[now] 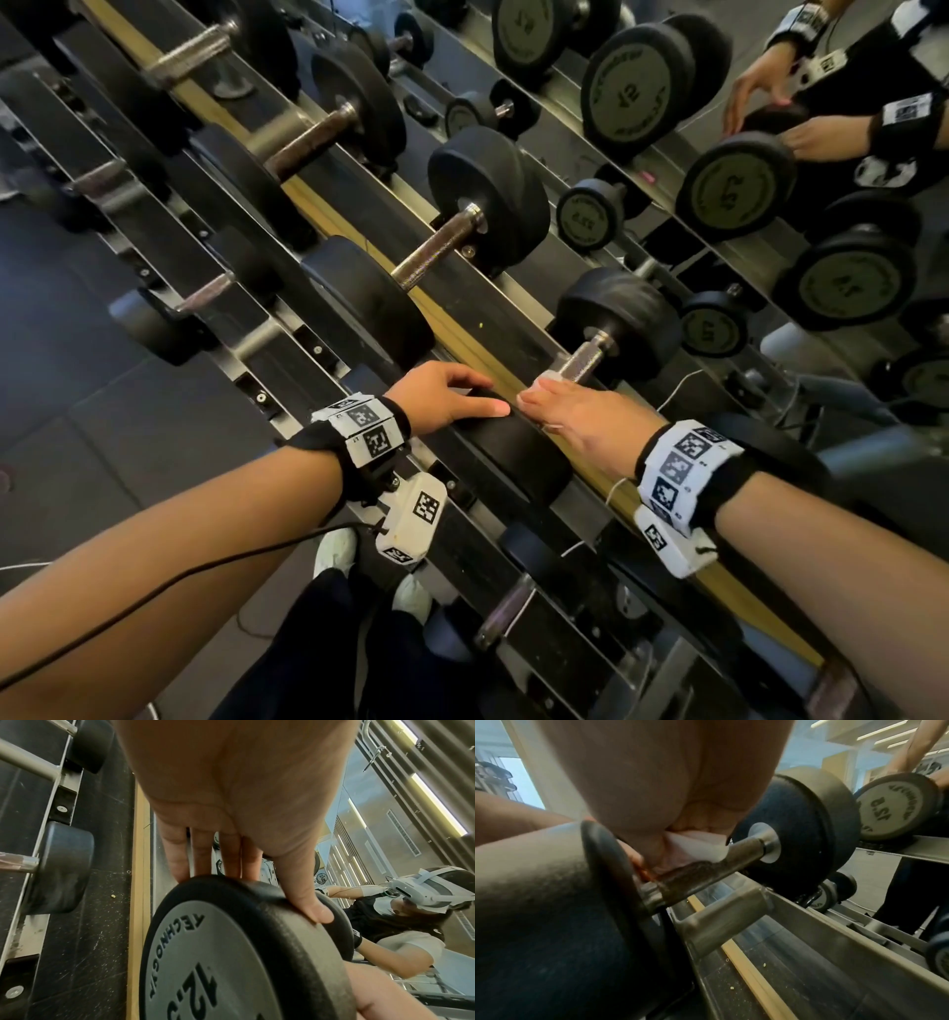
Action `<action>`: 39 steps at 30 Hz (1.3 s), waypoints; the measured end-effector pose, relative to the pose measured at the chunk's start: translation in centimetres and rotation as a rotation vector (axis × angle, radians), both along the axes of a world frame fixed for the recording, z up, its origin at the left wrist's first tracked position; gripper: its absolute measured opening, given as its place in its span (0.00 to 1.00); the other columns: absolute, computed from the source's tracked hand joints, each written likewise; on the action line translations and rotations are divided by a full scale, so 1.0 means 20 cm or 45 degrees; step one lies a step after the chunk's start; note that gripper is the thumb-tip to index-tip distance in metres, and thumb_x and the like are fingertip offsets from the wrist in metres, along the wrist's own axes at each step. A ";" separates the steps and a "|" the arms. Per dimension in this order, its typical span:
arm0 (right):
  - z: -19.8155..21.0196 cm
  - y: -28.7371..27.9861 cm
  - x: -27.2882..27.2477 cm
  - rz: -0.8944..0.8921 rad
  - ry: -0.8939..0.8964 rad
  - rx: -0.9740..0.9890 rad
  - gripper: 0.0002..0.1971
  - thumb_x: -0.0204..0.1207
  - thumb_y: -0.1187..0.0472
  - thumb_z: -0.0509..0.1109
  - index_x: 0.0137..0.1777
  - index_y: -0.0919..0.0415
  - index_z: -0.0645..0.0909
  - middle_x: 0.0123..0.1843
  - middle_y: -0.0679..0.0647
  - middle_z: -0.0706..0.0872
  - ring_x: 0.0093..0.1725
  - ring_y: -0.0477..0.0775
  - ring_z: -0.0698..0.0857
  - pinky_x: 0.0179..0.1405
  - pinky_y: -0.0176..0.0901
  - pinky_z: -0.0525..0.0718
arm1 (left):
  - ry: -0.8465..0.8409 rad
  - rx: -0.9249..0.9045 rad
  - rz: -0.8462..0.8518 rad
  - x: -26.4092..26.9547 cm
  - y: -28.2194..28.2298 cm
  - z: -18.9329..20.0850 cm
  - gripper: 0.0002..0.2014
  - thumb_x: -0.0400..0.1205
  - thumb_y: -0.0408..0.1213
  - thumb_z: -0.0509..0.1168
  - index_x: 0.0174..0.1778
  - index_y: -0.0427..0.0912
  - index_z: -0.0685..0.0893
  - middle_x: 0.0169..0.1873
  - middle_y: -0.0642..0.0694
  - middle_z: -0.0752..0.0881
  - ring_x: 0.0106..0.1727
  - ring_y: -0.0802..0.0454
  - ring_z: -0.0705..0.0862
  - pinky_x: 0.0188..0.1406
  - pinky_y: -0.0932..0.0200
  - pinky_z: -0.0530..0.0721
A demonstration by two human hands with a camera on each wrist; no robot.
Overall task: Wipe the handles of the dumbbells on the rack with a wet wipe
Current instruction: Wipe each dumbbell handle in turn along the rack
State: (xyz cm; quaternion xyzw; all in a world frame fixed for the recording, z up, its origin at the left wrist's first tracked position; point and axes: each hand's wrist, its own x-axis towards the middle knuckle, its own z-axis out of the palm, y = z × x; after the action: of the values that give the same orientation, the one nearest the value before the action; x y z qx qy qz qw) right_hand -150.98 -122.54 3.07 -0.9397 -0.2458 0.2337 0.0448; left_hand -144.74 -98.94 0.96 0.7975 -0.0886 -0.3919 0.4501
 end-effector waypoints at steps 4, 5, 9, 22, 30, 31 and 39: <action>0.05 -0.03 0.22 -0.080 0.169 -0.355 0.34 0.76 0.71 0.69 0.80 0.52 0.62 0.79 0.52 0.69 0.77 0.53 0.70 0.78 0.52 0.71 | 0.019 0.001 -0.004 0.02 0.00 0.00 0.24 0.70 0.59 0.77 0.61 0.60 0.86 0.58 0.59 0.85 0.63 0.59 0.81 0.72 0.51 0.76; 0.08 -0.01 0.29 -0.091 0.205 -0.492 0.33 0.75 0.70 0.71 0.77 0.56 0.64 0.77 0.57 0.70 0.75 0.57 0.71 0.77 0.52 0.70 | 0.017 0.003 -0.009 0.02 0.00 -0.01 0.23 0.70 0.59 0.77 0.61 0.61 0.86 0.59 0.60 0.84 0.64 0.58 0.80 0.72 0.51 0.75; 0.10 0.00 0.19 -0.044 0.060 -0.414 0.31 0.77 0.68 0.68 0.79 0.60 0.65 0.77 0.60 0.69 0.75 0.62 0.71 0.77 0.56 0.69 | 0.017 -0.003 -0.013 0.01 0.00 -0.01 0.25 0.71 0.59 0.76 0.64 0.59 0.85 0.62 0.57 0.84 0.67 0.55 0.80 0.74 0.48 0.74; 0.17 -0.16 0.13 -0.497 -0.246 0.643 0.22 0.87 0.66 0.60 0.71 0.39 0.75 0.75 0.43 0.78 0.79 0.41 0.71 0.78 0.35 0.67 | 0.019 -0.025 -0.020 0.00 0.00 0.01 0.23 0.74 0.54 0.75 0.65 0.57 0.84 0.61 0.58 0.83 0.68 0.54 0.79 0.77 0.43 0.73; 0.08 -0.06 0.08 -0.004 -0.093 -0.251 0.35 0.78 0.74 0.64 0.83 0.53 0.59 0.82 0.57 0.62 0.84 0.60 0.55 0.82 0.50 0.59 | 0.011 -0.027 -0.025 -0.01 0.00 0.01 0.25 0.73 0.56 0.75 0.67 0.57 0.83 0.64 0.56 0.82 0.69 0.53 0.79 0.77 0.42 0.74; 0.07 -0.05 0.06 -0.011 -0.102 -0.259 0.35 0.80 0.74 0.61 0.84 0.56 0.56 0.83 0.58 0.61 0.85 0.60 0.54 0.83 0.48 0.56 | 0.007 -0.022 -0.024 -0.01 0.00 0.01 0.26 0.73 0.57 0.75 0.67 0.57 0.84 0.64 0.56 0.82 0.69 0.54 0.79 0.76 0.43 0.74; 0.12 0.01 -0.05 -0.418 0.196 0.376 0.21 0.86 0.66 0.60 0.75 0.49 0.76 0.74 0.52 0.79 0.73 0.52 0.78 0.77 0.40 0.70 | -0.005 -0.011 -0.026 0.00 0.00 0.02 0.27 0.72 0.57 0.75 0.67 0.55 0.84 0.58 0.59 0.83 0.65 0.56 0.80 0.72 0.51 0.76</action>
State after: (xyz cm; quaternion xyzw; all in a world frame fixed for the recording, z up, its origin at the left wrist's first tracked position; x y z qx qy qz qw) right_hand -152.01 -122.39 5.48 -0.9297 -0.1169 0.2559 0.2378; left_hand -144.81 -99.01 1.33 0.7955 -0.0993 -0.3944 0.4492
